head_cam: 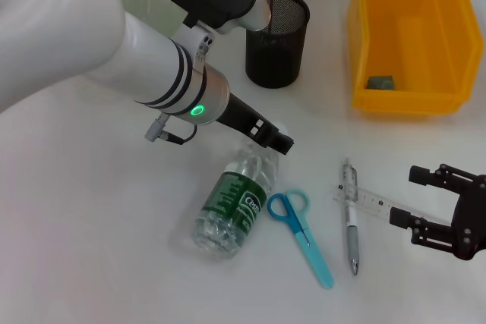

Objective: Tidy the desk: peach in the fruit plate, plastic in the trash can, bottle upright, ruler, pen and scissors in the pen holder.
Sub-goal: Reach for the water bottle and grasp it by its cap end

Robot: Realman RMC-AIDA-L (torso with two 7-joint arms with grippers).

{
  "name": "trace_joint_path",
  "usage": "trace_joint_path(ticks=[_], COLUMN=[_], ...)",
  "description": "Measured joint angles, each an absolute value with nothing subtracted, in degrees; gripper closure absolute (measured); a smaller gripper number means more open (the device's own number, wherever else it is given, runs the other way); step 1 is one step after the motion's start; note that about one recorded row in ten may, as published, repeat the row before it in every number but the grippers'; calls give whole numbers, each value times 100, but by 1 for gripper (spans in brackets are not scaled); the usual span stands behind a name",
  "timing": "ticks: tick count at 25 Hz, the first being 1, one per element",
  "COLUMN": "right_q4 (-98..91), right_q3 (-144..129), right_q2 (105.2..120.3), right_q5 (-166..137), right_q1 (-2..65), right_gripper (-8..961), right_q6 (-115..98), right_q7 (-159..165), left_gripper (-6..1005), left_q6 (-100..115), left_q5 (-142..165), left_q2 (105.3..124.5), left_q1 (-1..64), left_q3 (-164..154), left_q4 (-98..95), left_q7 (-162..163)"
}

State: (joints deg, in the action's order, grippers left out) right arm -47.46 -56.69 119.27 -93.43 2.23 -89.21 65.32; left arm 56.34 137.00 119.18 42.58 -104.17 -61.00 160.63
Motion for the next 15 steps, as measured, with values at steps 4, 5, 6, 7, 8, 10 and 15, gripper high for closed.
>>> trace_joint_path(ticks=[4,5,6,7,8,10,15], right_q4=[-4746,-4746,-4746,-4746,-4746,-4746,-4746], right_q3=[-5669,-5669,-5669,-5669,-5669,-5668,-5669], right_q2=[11927,11927,11927,11927,11927,11927,11934], right_q5=[-9343,-9343,-9343,-9343,-9343,-9343,-9343], right_q1=[239,243,247,252,256,266,285], right_gripper=[199,199,199,199,199,199,199], right_q6=[-8922,-8922,-8921,-8921,-8921,-8921,-8920], right_q7=[6533,6541,6550,6554,6557,6560,6566], left_gripper=[127,127,127,127,126,126,126], left_q6=[5603,5577,5577,5577,5577,5528,5426], left_q5=[13689,13681,13681,13681,13681,13669,13537], left_q2=[11918,11918,11918,11918,11918,11918,11921], left_q1=[4266,4266,4266,4266,4266,4273,4476], left_q3=[-10442,-10444,-10444,-10444,-10444,-10451,-10586], left_q4=[-6069,-6062,-6062,-6062,-6062,-6021,-5705], left_q7=[16059,16057,16057,16057,16057,16055,16026])
